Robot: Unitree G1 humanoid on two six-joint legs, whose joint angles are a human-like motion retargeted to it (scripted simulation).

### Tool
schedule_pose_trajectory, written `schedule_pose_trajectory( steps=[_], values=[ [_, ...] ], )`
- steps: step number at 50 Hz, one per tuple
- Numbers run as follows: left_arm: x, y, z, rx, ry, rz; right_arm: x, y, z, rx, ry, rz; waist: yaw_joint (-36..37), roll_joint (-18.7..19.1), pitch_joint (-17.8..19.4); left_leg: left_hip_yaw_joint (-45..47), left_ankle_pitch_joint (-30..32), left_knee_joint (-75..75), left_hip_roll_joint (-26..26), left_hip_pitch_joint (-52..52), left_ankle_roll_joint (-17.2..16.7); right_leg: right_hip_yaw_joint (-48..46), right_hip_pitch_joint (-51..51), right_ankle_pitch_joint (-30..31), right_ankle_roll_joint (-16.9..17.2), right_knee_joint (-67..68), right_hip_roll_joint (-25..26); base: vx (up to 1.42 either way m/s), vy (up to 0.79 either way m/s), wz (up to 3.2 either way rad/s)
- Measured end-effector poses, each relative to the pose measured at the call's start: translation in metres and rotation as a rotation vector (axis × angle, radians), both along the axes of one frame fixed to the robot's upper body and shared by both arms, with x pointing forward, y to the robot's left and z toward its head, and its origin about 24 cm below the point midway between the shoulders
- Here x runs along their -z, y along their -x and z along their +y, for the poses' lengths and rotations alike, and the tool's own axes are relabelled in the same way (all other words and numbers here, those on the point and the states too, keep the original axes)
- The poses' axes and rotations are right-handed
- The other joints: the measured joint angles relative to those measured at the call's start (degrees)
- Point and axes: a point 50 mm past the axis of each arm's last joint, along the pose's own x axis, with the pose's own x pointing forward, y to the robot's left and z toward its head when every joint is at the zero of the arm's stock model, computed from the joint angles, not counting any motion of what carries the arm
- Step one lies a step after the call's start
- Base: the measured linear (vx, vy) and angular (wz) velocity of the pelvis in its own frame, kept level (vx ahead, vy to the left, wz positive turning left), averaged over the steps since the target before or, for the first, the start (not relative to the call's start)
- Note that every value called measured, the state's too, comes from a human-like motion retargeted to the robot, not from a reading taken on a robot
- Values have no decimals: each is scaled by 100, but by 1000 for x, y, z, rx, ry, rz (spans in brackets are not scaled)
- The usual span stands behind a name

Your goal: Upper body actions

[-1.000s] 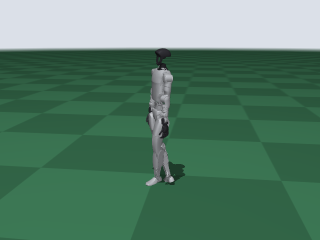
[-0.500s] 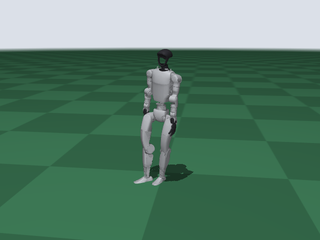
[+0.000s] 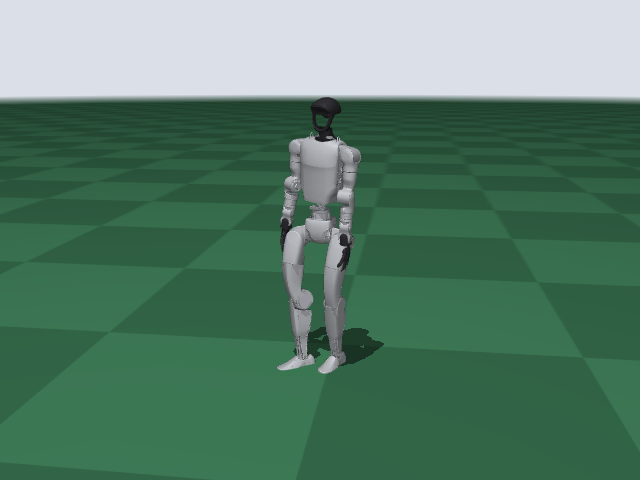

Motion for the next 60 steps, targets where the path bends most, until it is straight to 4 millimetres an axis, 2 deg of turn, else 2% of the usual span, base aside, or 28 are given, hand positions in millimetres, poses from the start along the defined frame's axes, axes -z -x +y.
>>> schedule_pose_trajectory(
  steps=[3, 5, 8, 10, 12, 13, 15, 18, 20, 22, 26, 30, 35, 37, 39, 41, 43, 45, 50, 52, 55, 57, 58, 60],
  values=[
    [0, 1, 1, -11, -32, -8, 0, 3, -3, 34, 9, 9, 73, -124, -15, -377, 33, 443, -262, -280, 274, 419, -163, 32, 49, 163, -232, 6, 7, -106],
    [0, 3, 1, -36, -42, -8, -1, 4, -5, 45, 15, 9, 205, -138, -12, -1026, 72, 430, -484, -358, 347, 826, -305, 50, 68, 286, -275, 5, 10, -173],
    [1, 3, 0, -83, -38, -19, -1, 2, -8, 39, 21, 0, 530, -128, 55, -2522, 301, 156, -915, -316, 313, 1615, -542, 96, 69, 460, -208, 6, 12, -232],
    [1, 0, 1, -96, -38, -35, -1, -1, -11, 27, 29, -13, 828, -122, 120, -2886, 515, -109, -997, -324, 133, 2255, -753, 121, 81, 612, -120, 3, 15, -262],
    [0, -8, 3, -74, -53, -63, -2, -9, -16, 22, 33, -39, 835, -60, 221, -2657, 703, -441, -906, -269, 151, 2484, -884, 135, 87, 773, -75, -4, 19, -175],
    [0, -14, 3, -59, -63, -80, -3, -16, -18, 18, 35, -64, 716, -36, 281, -2570, 593, -490, -917, -207, 338, 2522, -942, 126, 80, 860, -102, -15, 23, -130],
    [-1, -24, 4, -41, -80, -106, -5, -34, -23, 4, 45, -127, 492, 76, 448, -1841, 494, -722, -684, -72, 621, 2751, -1108, 71, -1, 1138, -15, -19, 24, -149],
    [-2, -28, 9, -14, -63, -111, -8, -51, -23, 10, 54, -199, -82, 192, 531, -1634, 469, -785, -607, -29, 665, 2947, -1310, 87, -102, 1347, -19, -13, 14, -181],
    [-3, -28, 15, 21, -42, -89, -8, -54, -21, 39, 44, -217, -288, 240, 513, -1058, 399, -916, -385, 33, 682, 2421, -1399, -40, -434, 1418, -212, -2, 4, -248],
    [-3, -25, 18, 64, -29, -66, -8, -52, -22, 67, 26, -211, -215, 288, 479, -500, 296, -1052, -224, 130, 729, 1626, -1394, -239, -556, 1376, -507, 6, -7, -302],
    [-1, -9, 20, 75, -16, -39, -8, -42, -30, 76, 32, -169, 61, 383, 342, 944, -29, -1192, 139, 322, 748, 440, -1463, -638, -523, 1410, -889, 12, -11, -335],
    [-1, 16, 17, 39, 28, 34, -8, -39, -33, 70, 55, -155, 168, 531, 213, 2653, -382, -1299, 575, 587, 575, -1678, -1095, -943, -526, 1191, -1106, 8, -28, -384],
    [-2, 41, 14, 71, 80, 132, -7, -34, -35, 111, 39, -112, -71, 904, 67, 4120, -673, -1421, 964, 929, 189, -4389, -378, -897, -283, 567, -734, 18, -27, -342],
    [-2, 46, 13, 89, 82, 151, -7, -29, -37, 147, 47, -91, -42, 995, 13, 4591, -750, -1448, 1008, 1064, 7, -5039, -260, -712, -253, 306, -491, 29, -27, -351],
    [-2, 48, 12, 99, 81, 158, -7, -23, -39, 189, 60, -69, 150, 1017, -59, 5275, -821, -1480, 981, 1231, -198, -5227, -305, -393, -275, 96, -279, 32, -28, -396],
    [-2, 46, 13, 108, 76, 155, -7, -17, -40, 242, 68, -43, 207, 1057, -134, 5761, -834, -1507, 970, 1351, -386, -5228, -392, -72, -303, 28, -179, 36, -28, -288],
    [-2, 41, 15, 124, 65, 145, -7, -9, -38, 312, 66, -16, -81, 1173, -191, 5699, -752, -1512, 1053, 1380, -465, -5218, -437, 251, -416, 38, -172, 41, -29, -93],
    [-1, 34, 17, 128, 50, 131, -7, -3, -37, 373, 64, 11, -328, 1269, -214, 5621, -650, -1474, 1149, 1453, -496, -4803, -559, 227, -598, 75, -146, 38, -21, -83],
    [0, 16, 14, 101, 13, 77, -6, 15, -29, 510, 45, 76, -575, 1311, -312, 5475, 22, -1304, 1276, 1702, -417, -4109, -614, -50, -616, 217, -127, 43, -21, -98],
    [0, 10, 9, 77, 21, 53, -6, 21, -26, 521, 41, 90, -541, 1165, -431, 5426, 515, -1061, 1287, 1735, -186, -3849, -635, -43, -593, 149, -215, 46, -20, -110],
    [1, -1, 3, 73, 38, -4, -5, 23, -24, 484, 43, 100, -259, 638, -539, 5168, 1278, -349, 1161, 1646, 565, -3274, -669, 60, -582, 6, -570, 39, -17, -143],
    [1, -8, 3, 93, 27, -33, -5, 16, -23, 413, 34, 90, 85, 214, -539, 4858, 1680, 413, 1080, 1381, 1038, -2798, -762, 146, -568, 3, -895, 31, -16, -184],
    [1, -10, 3, 101, 22, -39, -5, 12, -23, 366, 30, 81, 253, 42, -524, 4683, 1835, 828, 1069, 1204, 1148, -2521, -822, 191, -570, -4, -1012, 28, -13, -186],
    [1, -11, 2, 110, 20, -40, -5, -1, -25, 259, 28, 53, 494, -193, -515, 4300, 1872, 1575, 1089, 759, 1019, -2026, -955, 296, -576, -46, -1154, 29, -10, -166]
  ],
)
